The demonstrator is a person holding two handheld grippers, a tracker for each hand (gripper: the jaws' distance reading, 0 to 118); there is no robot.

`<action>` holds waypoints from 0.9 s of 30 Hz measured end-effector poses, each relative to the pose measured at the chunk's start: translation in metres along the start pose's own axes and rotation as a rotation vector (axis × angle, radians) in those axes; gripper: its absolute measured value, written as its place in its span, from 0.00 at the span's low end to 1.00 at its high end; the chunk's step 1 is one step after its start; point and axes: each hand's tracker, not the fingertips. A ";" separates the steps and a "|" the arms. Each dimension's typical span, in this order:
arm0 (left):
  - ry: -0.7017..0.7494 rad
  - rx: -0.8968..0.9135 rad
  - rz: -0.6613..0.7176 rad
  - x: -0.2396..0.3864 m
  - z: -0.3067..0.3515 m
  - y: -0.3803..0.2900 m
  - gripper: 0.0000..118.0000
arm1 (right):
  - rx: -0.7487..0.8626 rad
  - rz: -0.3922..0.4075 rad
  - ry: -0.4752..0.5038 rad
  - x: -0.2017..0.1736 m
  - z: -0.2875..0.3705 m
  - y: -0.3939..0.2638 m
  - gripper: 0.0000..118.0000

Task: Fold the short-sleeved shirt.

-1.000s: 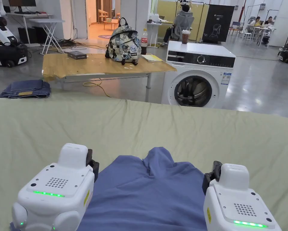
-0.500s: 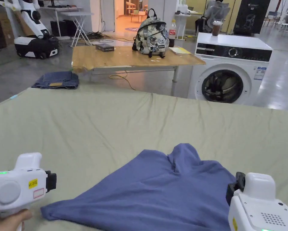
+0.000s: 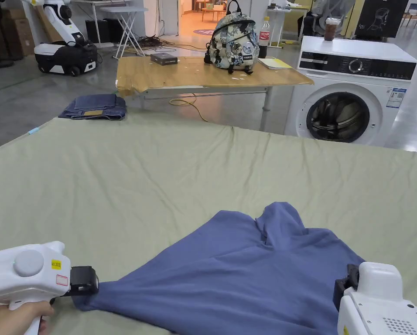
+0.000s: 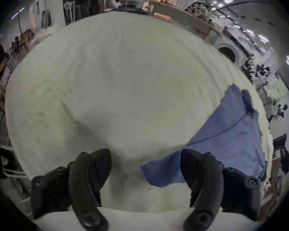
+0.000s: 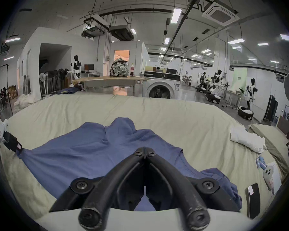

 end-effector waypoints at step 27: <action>0.007 0.102 -0.157 0.034 0.008 -0.017 0.00 | -0.342 0.085 0.142 0.053 -0.182 0.053 0.56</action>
